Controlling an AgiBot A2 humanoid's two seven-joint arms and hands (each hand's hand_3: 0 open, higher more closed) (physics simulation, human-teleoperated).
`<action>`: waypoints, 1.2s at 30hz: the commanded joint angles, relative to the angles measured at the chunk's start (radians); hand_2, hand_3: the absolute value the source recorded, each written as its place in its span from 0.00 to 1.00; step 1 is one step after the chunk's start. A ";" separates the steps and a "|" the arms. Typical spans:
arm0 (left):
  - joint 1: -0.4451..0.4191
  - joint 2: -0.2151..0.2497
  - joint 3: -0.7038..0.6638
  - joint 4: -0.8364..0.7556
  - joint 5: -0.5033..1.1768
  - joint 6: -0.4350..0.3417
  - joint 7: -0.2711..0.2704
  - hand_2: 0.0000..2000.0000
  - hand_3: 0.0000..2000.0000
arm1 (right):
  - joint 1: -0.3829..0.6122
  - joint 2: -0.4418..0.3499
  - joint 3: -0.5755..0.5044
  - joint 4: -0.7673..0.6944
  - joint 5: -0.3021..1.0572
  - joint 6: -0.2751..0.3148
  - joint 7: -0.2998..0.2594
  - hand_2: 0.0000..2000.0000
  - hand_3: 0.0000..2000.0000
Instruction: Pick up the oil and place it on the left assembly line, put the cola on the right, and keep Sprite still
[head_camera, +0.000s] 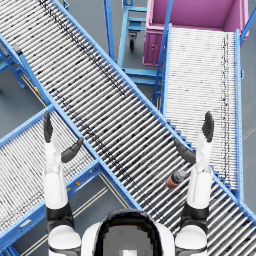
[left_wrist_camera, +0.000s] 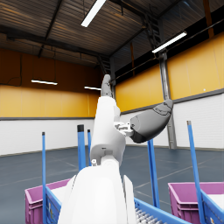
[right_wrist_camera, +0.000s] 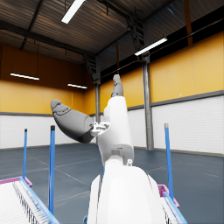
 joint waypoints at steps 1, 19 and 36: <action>0.024 -0.001 0.004 0.005 0.000 0.000 0.000 0.00 0.00 | 0.017 0.002 -0.008 -0.008 0.000 0.000 0.000 0.00 0.00; 0.004 0.019 0.005 -0.007 0.000 0.000 0.000 0.00 0.00 | -0.007 -0.015 -0.019 -0.005 0.000 0.000 0.000 0.00 0.00; -0.009 0.034 -0.018 0.002 0.000 0.000 0.000 0.00 0.00 | -0.032 -0.031 -0.016 -0.021 0.000 0.000 0.000 0.00 0.00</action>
